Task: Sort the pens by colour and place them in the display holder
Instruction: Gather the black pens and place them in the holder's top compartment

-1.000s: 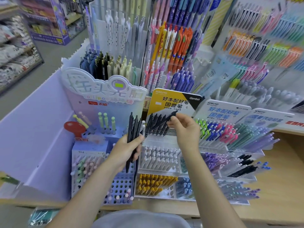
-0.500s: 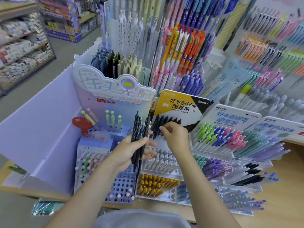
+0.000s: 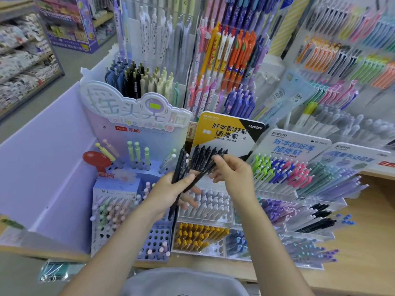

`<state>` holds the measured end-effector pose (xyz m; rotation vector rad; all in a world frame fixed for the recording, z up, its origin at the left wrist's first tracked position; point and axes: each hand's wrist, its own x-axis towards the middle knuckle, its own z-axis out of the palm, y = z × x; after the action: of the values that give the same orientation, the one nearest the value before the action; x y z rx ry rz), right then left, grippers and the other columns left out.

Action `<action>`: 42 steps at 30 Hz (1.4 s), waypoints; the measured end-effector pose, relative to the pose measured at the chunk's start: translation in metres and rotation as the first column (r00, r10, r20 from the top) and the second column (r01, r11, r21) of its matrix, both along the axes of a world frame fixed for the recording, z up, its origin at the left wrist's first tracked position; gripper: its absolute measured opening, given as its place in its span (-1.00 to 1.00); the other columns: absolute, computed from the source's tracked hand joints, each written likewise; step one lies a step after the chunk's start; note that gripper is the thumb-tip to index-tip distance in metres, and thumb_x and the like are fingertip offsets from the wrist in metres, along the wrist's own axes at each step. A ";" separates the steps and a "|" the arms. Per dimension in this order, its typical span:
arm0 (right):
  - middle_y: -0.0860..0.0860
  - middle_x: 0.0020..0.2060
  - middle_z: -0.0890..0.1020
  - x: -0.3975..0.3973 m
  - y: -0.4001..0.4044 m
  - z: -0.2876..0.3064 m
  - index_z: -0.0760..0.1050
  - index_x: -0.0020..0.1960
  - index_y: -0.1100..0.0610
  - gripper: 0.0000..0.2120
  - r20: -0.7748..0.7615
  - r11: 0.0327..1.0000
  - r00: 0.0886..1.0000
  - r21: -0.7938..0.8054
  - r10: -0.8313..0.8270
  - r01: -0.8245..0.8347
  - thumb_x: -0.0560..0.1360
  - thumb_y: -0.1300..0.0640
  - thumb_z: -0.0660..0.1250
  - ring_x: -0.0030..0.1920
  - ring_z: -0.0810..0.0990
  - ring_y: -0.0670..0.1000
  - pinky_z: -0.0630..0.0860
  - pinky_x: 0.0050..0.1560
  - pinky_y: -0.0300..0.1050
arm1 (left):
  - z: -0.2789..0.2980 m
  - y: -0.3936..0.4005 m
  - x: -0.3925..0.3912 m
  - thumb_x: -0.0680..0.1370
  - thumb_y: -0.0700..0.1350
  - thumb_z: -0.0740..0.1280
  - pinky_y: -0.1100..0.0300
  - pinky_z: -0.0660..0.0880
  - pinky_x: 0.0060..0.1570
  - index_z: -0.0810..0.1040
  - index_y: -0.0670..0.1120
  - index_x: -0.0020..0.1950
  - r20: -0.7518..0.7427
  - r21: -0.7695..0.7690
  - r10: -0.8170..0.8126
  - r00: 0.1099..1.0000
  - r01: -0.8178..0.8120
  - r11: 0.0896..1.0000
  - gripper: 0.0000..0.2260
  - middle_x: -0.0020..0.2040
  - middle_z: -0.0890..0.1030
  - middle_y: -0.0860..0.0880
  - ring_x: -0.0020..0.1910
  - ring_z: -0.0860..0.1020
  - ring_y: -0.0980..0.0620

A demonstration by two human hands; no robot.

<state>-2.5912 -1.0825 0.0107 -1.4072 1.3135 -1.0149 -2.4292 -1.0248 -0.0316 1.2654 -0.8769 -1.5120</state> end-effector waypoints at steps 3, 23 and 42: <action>0.14 -0.32 0.67 -0.013 -0.005 -0.001 0.62 -0.08 0.07 -0.90 0.118 0.977 0.978 -0.107 -0.174 0.186 0.58 0.15 0.34 -0.29 0.64 0.07 0.65 -0.16 -0.03 | -0.004 -0.003 0.003 0.65 0.06 0.24 0.17 0.48 -0.41 0.58 -0.01 0.18 0.104 0.024 0.027 0.994 -0.030 0.999 -0.77 -0.25 0.68 -0.11 -0.49 0.50 0.00; 0.04 -0.23 0.62 0.008 -0.034 -0.044 0.57 0.01 0.21 -0.87 -0.428 0.934 0.900 -0.349 -0.086 -0.077 0.58 0.15 0.33 -0.22 0.56 0.00 0.42 -0.20 -0.14 | -0.011 -0.006 0.005 0.70 -0.10 0.16 0.24 0.30 -0.44 0.50 -0.13 0.25 -0.052 0.002 0.038 0.998 -0.038 0.999 -0.79 -0.29 0.55 -0.09 -0.44 0.42 0.06; -0.05 -0.40 0.65 -0.005 0.010 -0.006 0.61 -0.07 0.16 -0.84 -0.015 0.997 0.998 0.042 0.064 -0.063 0.51 0.05 0.44 -0.46 0.52 -0.08 0.45 -0.41 -0.18 | -0.008 -0.007 -0.012 0.64 -0.10 0.29 0.30 0.33 -0.43 0.62 -0.03 0.07 0.137 -0.017 -0.067 0.988 0.070 0.997 -0.88 -0.25 0.63 -0.02 -0.37 0.47 0.08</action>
<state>-2.5967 -1.0723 0.0043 -1.4195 1.2862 -0.9305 -2.4415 -1.0322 -0.0400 1.3473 -1.0325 -1.4785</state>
